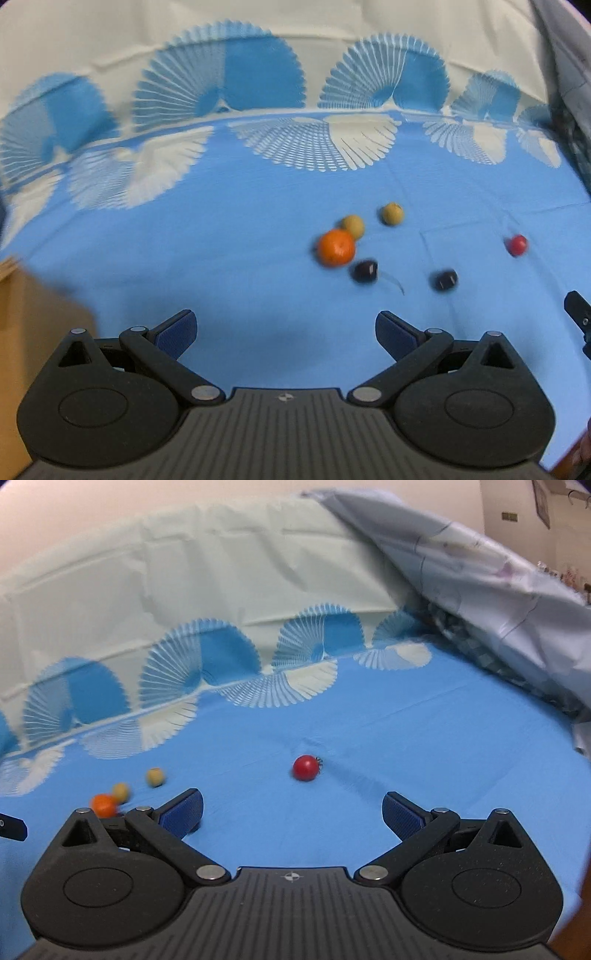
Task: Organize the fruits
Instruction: 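Grasp an orange with the left gripper while the right grasps a red tomato, then carry the orange and red tomato over the cardboard box with both tools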
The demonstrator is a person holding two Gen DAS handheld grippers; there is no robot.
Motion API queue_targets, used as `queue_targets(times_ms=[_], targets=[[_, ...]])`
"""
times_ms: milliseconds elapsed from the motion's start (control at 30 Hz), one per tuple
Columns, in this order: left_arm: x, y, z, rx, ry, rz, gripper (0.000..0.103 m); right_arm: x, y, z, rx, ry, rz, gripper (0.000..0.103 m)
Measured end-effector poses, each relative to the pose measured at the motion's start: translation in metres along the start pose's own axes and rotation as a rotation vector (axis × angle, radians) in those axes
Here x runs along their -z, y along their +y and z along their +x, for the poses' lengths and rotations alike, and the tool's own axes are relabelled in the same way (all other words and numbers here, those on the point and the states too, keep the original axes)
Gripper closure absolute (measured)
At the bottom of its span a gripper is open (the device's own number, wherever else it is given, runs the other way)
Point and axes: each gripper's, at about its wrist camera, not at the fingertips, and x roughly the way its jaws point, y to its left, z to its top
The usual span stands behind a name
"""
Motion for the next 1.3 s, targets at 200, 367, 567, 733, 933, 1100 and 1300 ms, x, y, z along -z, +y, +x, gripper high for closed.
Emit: queue_targets(times_ms=[200,367,567,733,933,1100,1300], targets=[[-0.037,-0.016,0.076,0.059,0.076,-0.042,0.000,-0.009,-0.012,0.100,0.032,0.049,-0.031,0.001],[-0.052,-0.019,0.117,0.102,0.151,-0.091,0.000,-0.007,-0.011,0.152,0.028,0.076,-0.046,0.001],[-0.052,-0.016,0.126,0.088,0.150,-0.078,0.000,0.003,-0.008,0.167,0.049,0.069,-0.044,0.001],[-0.054,-0.014,0.115,0.043,0.116,-0.085,0.063,0.001,-0.004,0.154,0.029,0.059,-0.083,0.043],[-0.045,-0.004,0.087,0.065,0.124,-0.155,0.062,-0.006,0.004,0.138,0.021,0.076,-0.076,0.070],[-0.025,0.001,0.039,0.090,0.118,-0.134,0.062,-0.019,0.001,0.088,-0.015,0.014,-0.041,0.070],[0.015,0.019,-0.045,0.084,0.082,-0.100,0.062,-0.020,0.009,-0.010,-0.118,-0.043,-0.017,0.070]])
